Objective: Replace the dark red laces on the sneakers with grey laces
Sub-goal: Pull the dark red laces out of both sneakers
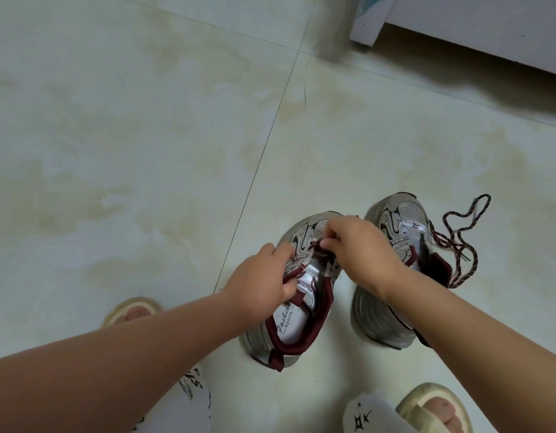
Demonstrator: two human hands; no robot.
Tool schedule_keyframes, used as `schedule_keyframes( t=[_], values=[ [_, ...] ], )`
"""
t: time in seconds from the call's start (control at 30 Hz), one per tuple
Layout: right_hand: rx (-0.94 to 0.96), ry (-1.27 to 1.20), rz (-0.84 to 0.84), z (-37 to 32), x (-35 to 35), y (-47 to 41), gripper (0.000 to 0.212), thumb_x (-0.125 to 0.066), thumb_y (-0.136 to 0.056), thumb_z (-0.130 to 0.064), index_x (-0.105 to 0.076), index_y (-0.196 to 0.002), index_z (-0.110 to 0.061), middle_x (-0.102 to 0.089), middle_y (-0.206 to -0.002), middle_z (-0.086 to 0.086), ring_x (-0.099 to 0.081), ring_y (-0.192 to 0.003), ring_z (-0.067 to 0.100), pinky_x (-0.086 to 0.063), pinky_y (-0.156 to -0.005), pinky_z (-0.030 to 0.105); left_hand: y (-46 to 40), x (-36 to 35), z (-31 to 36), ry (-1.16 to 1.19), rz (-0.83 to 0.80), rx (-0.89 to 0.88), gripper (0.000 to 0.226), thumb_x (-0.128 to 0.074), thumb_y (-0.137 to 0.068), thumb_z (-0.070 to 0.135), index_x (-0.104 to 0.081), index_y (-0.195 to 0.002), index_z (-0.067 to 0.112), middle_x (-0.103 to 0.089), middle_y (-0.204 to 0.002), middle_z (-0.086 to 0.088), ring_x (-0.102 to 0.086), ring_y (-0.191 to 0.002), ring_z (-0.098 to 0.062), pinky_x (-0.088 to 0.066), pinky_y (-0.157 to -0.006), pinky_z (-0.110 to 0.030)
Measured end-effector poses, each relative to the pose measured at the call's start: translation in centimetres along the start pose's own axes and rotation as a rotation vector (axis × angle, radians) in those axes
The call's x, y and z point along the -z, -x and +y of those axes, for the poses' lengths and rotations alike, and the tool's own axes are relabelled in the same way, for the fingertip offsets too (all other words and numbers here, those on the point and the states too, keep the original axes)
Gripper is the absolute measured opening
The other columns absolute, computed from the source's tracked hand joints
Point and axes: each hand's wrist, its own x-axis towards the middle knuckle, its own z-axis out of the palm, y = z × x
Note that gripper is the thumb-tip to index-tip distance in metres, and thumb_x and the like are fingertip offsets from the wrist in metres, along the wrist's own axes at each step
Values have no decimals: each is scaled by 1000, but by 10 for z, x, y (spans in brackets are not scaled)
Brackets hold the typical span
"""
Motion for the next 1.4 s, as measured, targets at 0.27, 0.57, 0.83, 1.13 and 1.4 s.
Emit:
schedule_keyframes(
  t=[0.27, 0.57, 0.83, 1.13, 1.4],
  values=[
    [-445, -1372, 397, 6, 36, -9, 25, -37, -99, -8, -43, -74, -11, -55, -66, 9, -54, -46, 15, -51, -53, 32, -1, 0, 0, 1, -6, -3, 39, -51, -90, 30, -40, -126, 21, -48, -116, -4, -56, -94, -23, -41, -74, -28],
    [69, 194, -95, -12, 0, 4, 24, -53, -91, -36, -50, -83, -14, -58, -85, 6, -56, -87, 28, -36, -65, 32, -1, 0, 0, -3, -4, 9, 40, -53, -89, 29, -40, -126, 22, -47, -116, -4, -56, -95, -24, -41, -75, -29],
    [-357, -1172, 404, 3, 40, -9, 18, -43, -95, -9, -47, -79, -4, -63, -63, 7, -54, -50, 14, -42, -47, 20, 0, 0, -1, 9, -8, 3, 40, -52, -90, 30, -39, -127, 21, -48, -116, -4, -55, -95, -24, -41, -75, -29],
    [-255, -121, -37, 13, 20, 5, 9, -61, -84, -21, -62, -87, -13, -61, -77, 2, -57, -73, 20, -43, -63, 27, 0, -1, -1, 18, 1, 6, 39, -52, -90, 30, -40, -126, 22, -48, -115, -3, -56, -94, -22, -41, -74, -27],
    [-292, -70, -34, -5, -10, 17, 31, -60, -86, -26, -62, -63, -6, -62, -65, 12, -57, -66, 27, -33, -50, 26, 1, 1, 0, -7, -8, 10, 40, -51, -90, 30, -39, -127, 20, -48, -116, -5, -55, -96, -24, -43, -76, -29]
  ],
)
